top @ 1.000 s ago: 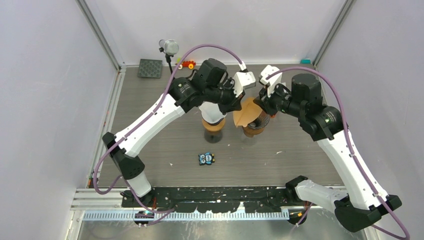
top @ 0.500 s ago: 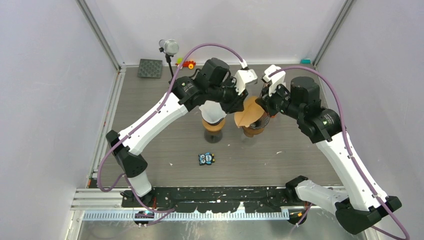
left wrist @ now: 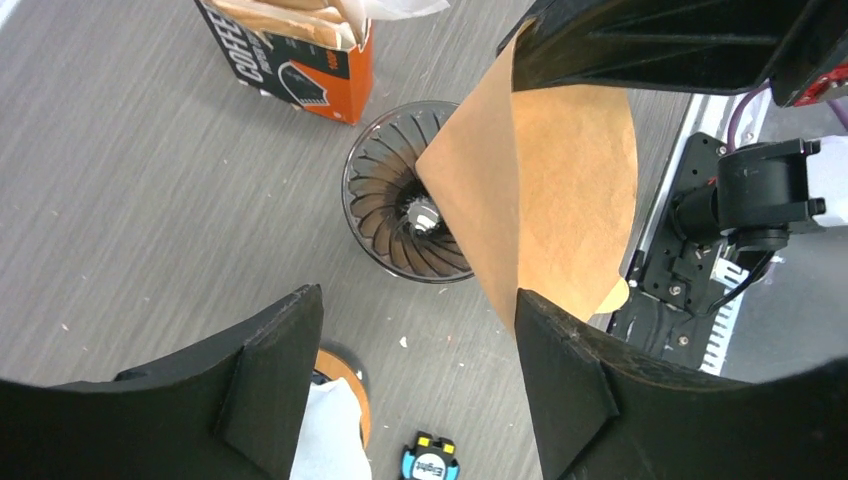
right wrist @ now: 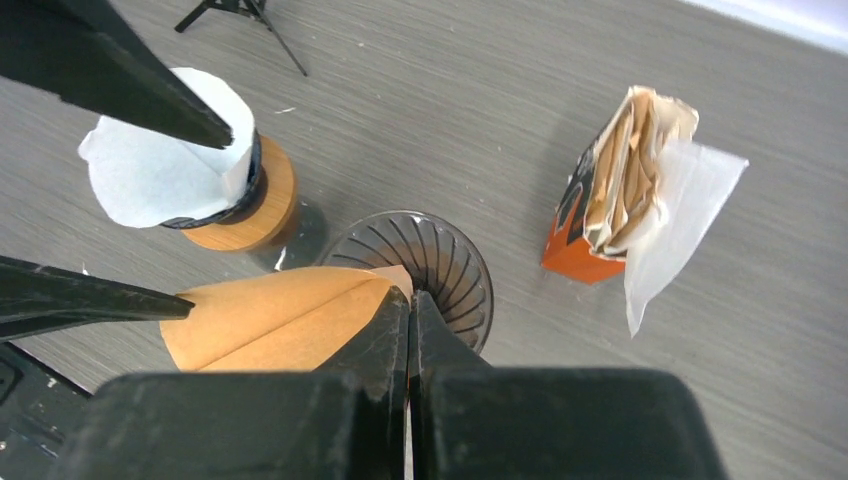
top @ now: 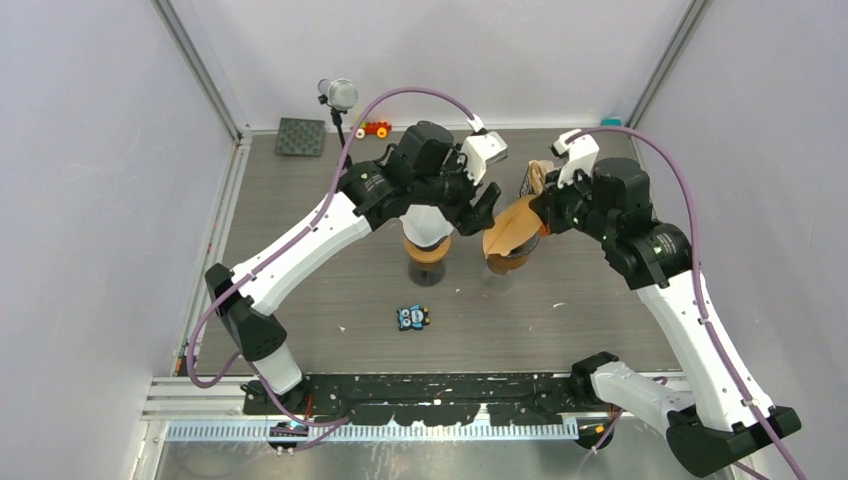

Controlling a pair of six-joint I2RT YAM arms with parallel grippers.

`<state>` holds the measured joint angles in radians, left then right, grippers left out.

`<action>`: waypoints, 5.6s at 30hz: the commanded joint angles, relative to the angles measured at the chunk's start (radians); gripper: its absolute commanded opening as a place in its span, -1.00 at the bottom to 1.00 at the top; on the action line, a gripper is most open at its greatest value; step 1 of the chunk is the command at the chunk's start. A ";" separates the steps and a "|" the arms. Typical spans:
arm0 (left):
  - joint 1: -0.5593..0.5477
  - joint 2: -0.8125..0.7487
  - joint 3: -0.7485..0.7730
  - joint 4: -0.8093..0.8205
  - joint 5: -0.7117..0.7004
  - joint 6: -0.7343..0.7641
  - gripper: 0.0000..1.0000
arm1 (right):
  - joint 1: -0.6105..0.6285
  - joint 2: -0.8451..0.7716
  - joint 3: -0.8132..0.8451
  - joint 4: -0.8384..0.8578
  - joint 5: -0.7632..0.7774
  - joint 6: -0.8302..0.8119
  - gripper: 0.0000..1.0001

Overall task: Place the coffee filter in the dripper
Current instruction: Place the coffee filter in the coffee dripper.

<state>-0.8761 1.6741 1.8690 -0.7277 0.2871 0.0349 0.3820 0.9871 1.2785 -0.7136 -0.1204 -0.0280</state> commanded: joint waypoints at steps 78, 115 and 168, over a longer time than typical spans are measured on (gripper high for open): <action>-0.003 0.299 0.303 -0.235 0.096 0.002 -1.00 | -0.159 0.006 -0.088 -0.064 -0.013 0.118 -0.14; -0.003 0.406 0.488 -0.385 0.153 0.097 -1.00 | -0.163 0.099 -0.043 -0.071 -0.008 -0.022 0.04; -0.001 0.374 0.464 -0.354 0.026 0.105 0.08 | -0.241 0.248 0.012 -0.179 -0.241 -0.121 0.04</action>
<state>-0.8761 2.1029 2.3482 -1.1225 0.3546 0.1894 0.1463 1.2331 1.2919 -0.9211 -0.3603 -0.1726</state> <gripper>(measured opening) 0.500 0.522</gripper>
